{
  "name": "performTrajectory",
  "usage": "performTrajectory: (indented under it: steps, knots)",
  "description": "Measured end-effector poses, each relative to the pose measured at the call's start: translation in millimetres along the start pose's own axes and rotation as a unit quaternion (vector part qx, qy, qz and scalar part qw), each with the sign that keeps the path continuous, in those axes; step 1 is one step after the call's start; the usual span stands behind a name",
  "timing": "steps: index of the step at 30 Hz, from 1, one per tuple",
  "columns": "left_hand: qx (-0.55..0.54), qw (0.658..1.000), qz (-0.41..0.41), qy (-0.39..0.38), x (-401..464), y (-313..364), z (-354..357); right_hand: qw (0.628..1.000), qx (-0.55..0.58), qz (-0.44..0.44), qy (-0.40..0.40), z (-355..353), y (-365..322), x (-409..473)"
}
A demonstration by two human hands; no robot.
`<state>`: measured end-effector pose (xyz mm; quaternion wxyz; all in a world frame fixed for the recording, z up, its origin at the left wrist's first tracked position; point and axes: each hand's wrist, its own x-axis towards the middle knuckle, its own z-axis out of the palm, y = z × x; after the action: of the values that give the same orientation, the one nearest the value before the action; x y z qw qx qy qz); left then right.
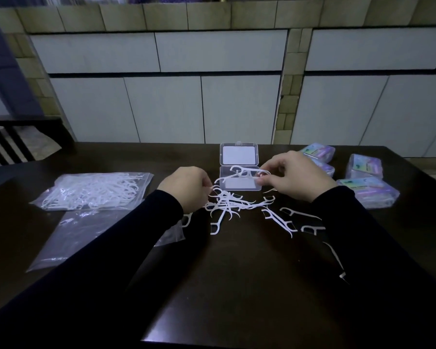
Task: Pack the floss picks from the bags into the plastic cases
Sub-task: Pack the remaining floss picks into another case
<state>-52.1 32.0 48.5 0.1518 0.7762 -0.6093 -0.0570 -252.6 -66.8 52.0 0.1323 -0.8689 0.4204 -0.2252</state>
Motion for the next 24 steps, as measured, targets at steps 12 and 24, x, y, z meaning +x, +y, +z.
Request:
performTrajectory:
  steps: [12,24]
  knots:
    - [-0.354,0.914,0.0,0.2,29.7,23.4,16.8,0.982,-0.035,0.064,0.175,19.5,10.3,12.7]
    - [-0.537,0.789,-0.023,0.299,56.8,29.7,28.9,0.968,-0.058,0.001,0.243,32.3,6.0,27.5]
